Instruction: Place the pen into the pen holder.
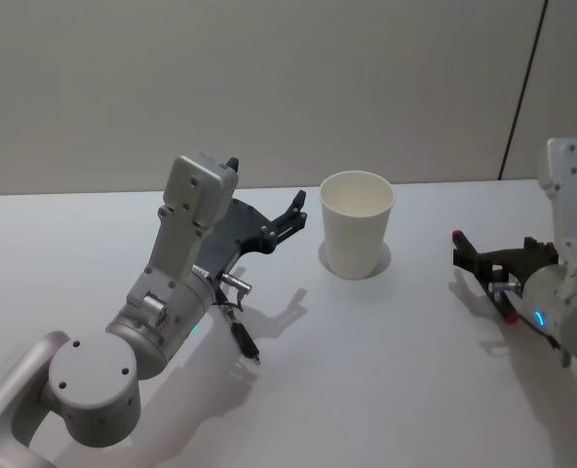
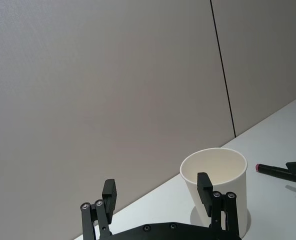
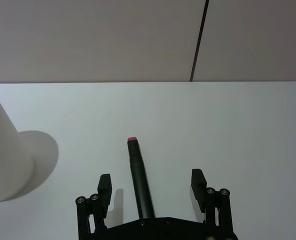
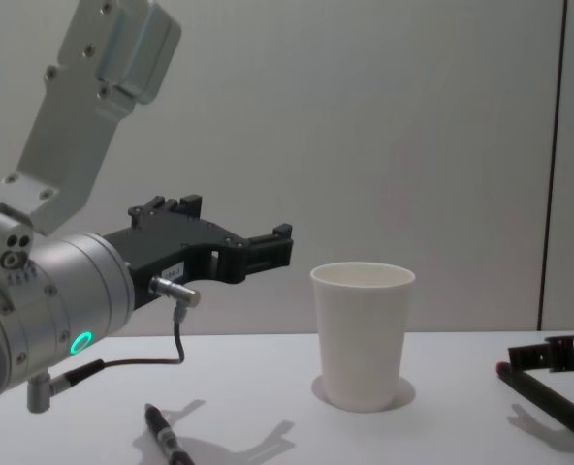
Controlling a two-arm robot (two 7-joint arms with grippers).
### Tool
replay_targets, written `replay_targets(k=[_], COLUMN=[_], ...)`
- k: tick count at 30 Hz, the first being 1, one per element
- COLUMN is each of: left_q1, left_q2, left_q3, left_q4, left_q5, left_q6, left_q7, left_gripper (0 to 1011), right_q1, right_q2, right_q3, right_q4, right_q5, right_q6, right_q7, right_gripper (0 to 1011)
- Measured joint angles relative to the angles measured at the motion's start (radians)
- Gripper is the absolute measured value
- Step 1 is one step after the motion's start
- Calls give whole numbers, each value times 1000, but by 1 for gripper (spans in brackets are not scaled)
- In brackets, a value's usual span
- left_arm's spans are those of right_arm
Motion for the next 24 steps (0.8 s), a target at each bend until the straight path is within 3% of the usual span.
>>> replay_targets(k=[24], left_q1=[0], left_q2=[0], left_q3=[0], left_q4=[0], left_q5=[0], left_q6=[0], left_q7=[0], left_gripper=[1003], right_q1=[46], right_q2=[-24], right_q3=[-4], right_q4=[116], right_q5=[-60], right_q6=[-2], right_q7=[65], right_gripper=[1002])
